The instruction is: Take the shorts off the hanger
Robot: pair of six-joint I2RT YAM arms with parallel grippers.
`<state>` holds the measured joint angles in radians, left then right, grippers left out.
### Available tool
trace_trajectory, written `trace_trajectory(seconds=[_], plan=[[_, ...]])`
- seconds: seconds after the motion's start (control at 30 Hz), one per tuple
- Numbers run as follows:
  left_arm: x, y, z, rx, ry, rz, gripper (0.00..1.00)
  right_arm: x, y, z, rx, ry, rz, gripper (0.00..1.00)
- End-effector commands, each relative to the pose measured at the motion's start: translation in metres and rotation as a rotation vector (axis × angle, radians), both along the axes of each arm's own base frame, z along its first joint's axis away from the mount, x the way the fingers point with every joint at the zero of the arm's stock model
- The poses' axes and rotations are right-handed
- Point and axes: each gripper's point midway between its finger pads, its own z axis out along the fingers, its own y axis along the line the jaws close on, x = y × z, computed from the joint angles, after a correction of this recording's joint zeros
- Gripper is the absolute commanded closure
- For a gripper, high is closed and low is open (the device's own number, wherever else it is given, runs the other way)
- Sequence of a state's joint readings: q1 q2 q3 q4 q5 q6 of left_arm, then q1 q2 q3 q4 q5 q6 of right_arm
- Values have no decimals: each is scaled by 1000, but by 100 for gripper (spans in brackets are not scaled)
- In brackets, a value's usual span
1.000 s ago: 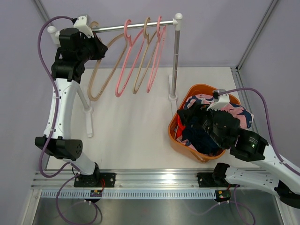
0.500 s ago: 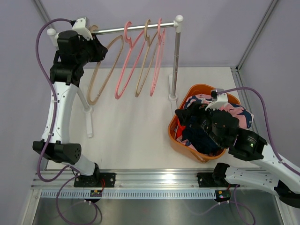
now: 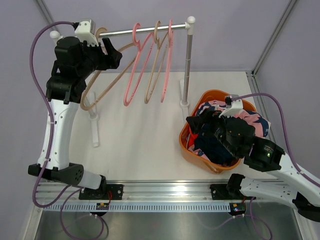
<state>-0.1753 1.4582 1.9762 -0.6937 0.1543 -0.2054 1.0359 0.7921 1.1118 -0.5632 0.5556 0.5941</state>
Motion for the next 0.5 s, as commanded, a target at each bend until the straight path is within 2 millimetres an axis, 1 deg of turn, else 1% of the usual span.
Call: trace_trajectory(seconds=[0.0, 0.03, 0.07, 0.1, 0.13, 0.17, 0.23, 0.27, 0.3, 0.33, 0.37, 0.4, 0.43, 0.47], plan=[[-38, 6, 46, 11, -127, 30, 24, 0, 3, 11, 29, -36, 14, 7], [-42, 8, 45, 16, -125, 37, 21, 0, 2, 12, 29, -40, 15, 6], [-51, 9, 49, 16, -136, 40, 20, 1, 2, 12, 31, -45, 14, 4], [-55, 11, 50, 17, -141, 51, 20, 0, 2, 12, 30, -50, 17, 1], [-60, 12, 50, 12, -144, 54, 19, 1, 2, 13, 34, -56, 14, 1], [-72, 12, 50, 6, -150, 49, 19, 1, 2, 13, 35, -58, 16, 1], [-85, 11, 52, -13, -167, 40, 19, 1, 1, 15, 36, -66, 15, 0], [-89, 6, 40, -13, -149, 25, 19, 1, 0, 16, 37, -68, 14, 1], [-105, 7, 47, -25, -181, 15, 18, 2, 0, 15, 28, -67, 6, 1], [-111, 4, 47, -30, -191, -2, 18, 3, -1, 15, 25, -66, 1, 1], [-118, -1, 44, -33, -189, -25, 18, 3, -2, 15, 22, -67, -5, 0], [-121, -6, 35, -30, -172, -51, 18, 5, -3, 15, 13, -69, -14, 1], [-133, -8, 35, -36, -184, -74, 18, 6, -2, 14, 6, -69, -15, 1], [-139, -15, 31, -39, -177, -110, 18, 7, -4, 14, 1, -70, -30, 1]])
